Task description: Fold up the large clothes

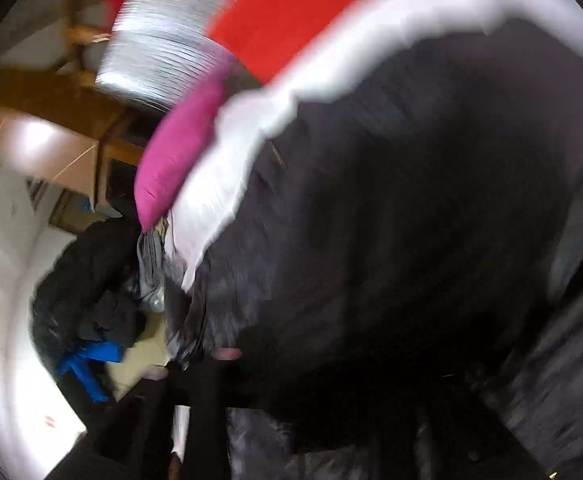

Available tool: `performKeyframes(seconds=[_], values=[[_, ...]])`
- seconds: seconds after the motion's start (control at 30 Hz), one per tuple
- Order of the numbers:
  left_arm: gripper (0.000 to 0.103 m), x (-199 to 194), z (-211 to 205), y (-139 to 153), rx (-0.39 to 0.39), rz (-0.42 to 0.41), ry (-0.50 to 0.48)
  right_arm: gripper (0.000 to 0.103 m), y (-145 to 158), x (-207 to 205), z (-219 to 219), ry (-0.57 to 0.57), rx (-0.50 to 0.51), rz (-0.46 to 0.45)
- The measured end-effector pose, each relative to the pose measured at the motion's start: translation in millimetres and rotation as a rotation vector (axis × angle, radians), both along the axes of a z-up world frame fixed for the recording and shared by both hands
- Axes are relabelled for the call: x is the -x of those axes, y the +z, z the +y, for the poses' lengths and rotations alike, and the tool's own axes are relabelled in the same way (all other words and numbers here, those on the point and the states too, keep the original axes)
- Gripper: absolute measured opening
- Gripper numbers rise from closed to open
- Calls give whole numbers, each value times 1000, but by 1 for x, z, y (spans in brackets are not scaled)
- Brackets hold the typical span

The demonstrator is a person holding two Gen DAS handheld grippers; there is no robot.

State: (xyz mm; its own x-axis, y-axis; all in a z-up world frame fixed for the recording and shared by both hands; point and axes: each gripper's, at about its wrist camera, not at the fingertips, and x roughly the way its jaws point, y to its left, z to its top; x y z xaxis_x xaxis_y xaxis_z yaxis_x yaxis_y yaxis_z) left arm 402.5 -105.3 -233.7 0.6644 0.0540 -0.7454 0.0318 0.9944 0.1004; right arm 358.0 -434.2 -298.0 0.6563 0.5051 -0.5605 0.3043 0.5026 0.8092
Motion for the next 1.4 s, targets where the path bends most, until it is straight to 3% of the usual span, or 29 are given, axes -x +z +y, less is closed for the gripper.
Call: performKeyframes(seconds=[0.07,0.1,0.23,0.3,0.4,0.47,0.63,0.83,0.87,0.9,0.97,1.0,1.17,1.33,1.4], values=[[103,2,-7,2,9,-8,-38,83,-2,23,3,-29,-86,-32],[103,5,-11,4,14,-19,-61,84,0,33,2,-45,-91,-46],[103,23,-32,9,24,-46,-155,84,29,85,-28,-131,-136,-136],[103,37,-48,12,51,-42,-216,84,33,118,-52,-234,-138,-167],[103,59,-80,19,66,-42,-290,84,31,139,-87,-353,-126,-160],[103,72,-106,26,53,-59,-332,84,15,144,-105,-402,-178,-117],[103,85,-180,31,-20,-74,-400,80,-6,148,-128,-474,-264,-67],[103,82,-243,9,-224,-138,-422,80,2,142,-143,-499,-282,-93],[91,77,-247,5,-250,-139,-426,80,2,142,-144,-500,-278,-93],[61,73,-251,2,-262,-126,-441,80,5,136,-141,-496,-273,-92],[24,65,-247,0,-246,-77,-457,80,10,132,-140,-481,-246,-87],[18,59,-241,1,-203,-44,-465,80,7,137,-143,-476,-235,-85],[8,51,-210,7,-184,-36,-406,80,11,129,-139,-436,-216,-99],[7,44,-167,-1,-170,27,-354,80,13,112,-139,-431,-183,-126],[7,46,-153,0,-125,52,-354,80,12,106,-138,-420,-192,-140]])
